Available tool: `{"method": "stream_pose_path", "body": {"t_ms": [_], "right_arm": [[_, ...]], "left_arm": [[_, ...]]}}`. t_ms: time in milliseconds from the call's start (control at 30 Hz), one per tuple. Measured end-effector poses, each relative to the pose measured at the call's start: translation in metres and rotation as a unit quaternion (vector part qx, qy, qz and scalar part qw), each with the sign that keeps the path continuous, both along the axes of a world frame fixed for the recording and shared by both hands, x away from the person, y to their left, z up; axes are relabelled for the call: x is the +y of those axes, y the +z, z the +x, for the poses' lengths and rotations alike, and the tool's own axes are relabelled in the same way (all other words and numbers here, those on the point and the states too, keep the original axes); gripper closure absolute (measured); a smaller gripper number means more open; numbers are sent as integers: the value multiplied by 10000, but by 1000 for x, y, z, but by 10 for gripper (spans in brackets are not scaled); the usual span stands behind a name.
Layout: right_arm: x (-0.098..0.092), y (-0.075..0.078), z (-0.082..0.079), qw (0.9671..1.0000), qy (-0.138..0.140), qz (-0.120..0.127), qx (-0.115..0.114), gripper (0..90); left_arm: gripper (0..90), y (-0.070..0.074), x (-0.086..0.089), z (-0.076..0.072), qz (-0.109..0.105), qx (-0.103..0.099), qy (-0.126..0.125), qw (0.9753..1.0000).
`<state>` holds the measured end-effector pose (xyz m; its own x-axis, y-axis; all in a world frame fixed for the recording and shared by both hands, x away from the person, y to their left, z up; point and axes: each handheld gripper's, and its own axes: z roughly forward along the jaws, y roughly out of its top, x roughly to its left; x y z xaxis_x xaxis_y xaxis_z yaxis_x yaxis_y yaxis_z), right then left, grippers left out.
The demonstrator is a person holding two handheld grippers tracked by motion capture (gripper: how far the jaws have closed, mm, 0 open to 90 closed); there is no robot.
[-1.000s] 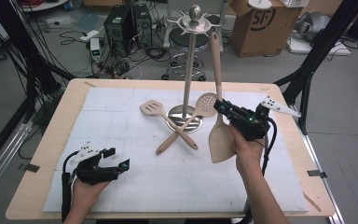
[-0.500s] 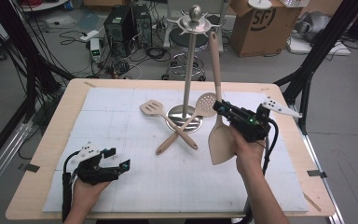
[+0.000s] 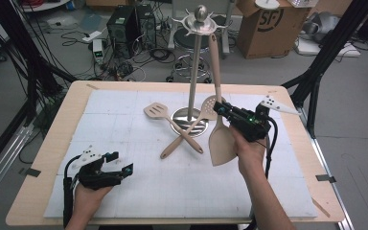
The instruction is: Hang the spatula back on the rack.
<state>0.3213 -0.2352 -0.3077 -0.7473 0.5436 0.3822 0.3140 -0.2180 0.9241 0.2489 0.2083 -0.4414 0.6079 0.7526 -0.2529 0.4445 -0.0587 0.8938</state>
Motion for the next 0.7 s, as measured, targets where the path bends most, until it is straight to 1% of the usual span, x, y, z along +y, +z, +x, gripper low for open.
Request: {"method": "stream_pose_path", "body": {"t_ms": [100, 167, 233, 333, 367, 400, 433, 467, 533, 667, 700], "right_arm": [[2, -3, 2, 10000, 26, -17, 57, 778], [3, -4, 5, 9998, 94, 55, 166, 761], [3, -6, 7, 9996, 62, 59, 261, 753], [4, -8, 10, 9995, 15, 26, 310, 740], [3, -8, 11, 9994, 33, 47, 340, 711], [4, -8, 13, 9992, 29, 119, 391, 656], [3, -8, 13, 9991, 13, 116, 397, 609], [3, -8, 14, 9990, -64, 99, 425, 606], [1, -7, 14, 9990, -100, 173, 397, 595], [-1, -3, 13, 9990, -155, 178, 371, 590], [-1, -2, 13, 9990, -155, 212, 371, 587]], "left_arm": [[195, 0, 1, 0, -8, 1, 5, 10000], [195, 0, 1, 0, -7, -3, 1, 10000], [195, 0, 1, -1, -14, -1, 9, 10000], [195, 0, 1, -1, -19, -2, 19, 10000], [195, 0, 1, -1, -14, -3, 14, 10000], [195, 0, 1, -1, -11, -4, 17, 10000], [195, 0, 2, -1, -6, 11, 17, 10000], [195, 0, 2, -1, -12, 16, 24, 10000], [195, 0, 2, -1, -16, 7, 37, 10000], [195, 0, 2, -1, 0, 13, 22, 10000], [195, 0, 2, -1, -6, 11, 25, 10000]]}}
